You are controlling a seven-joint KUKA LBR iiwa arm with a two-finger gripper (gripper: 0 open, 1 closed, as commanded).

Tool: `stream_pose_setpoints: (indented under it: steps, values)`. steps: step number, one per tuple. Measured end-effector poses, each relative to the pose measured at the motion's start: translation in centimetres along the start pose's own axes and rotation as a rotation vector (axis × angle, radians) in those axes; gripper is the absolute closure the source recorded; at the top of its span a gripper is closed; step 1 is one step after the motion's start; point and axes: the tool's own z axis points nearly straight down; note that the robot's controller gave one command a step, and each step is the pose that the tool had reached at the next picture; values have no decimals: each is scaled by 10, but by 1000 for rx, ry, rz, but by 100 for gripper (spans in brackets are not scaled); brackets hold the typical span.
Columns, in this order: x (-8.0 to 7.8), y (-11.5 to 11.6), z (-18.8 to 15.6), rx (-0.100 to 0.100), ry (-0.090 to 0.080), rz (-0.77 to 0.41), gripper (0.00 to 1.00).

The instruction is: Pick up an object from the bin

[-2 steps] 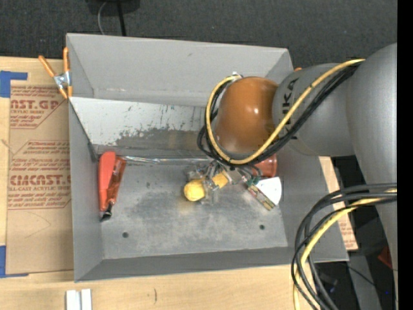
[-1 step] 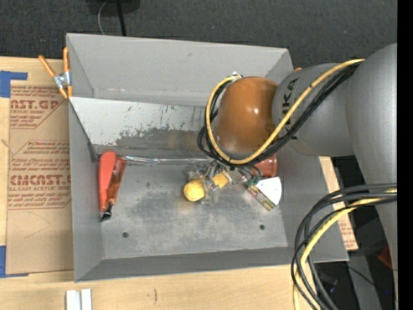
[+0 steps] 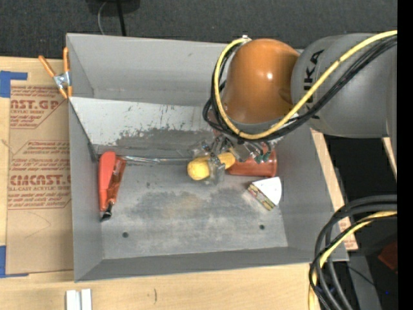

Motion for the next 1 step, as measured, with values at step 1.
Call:
stream_pose_setpoints:
  steps: [1]
  values:
    - [0, 0, 0, 0, 0, 0, 100]
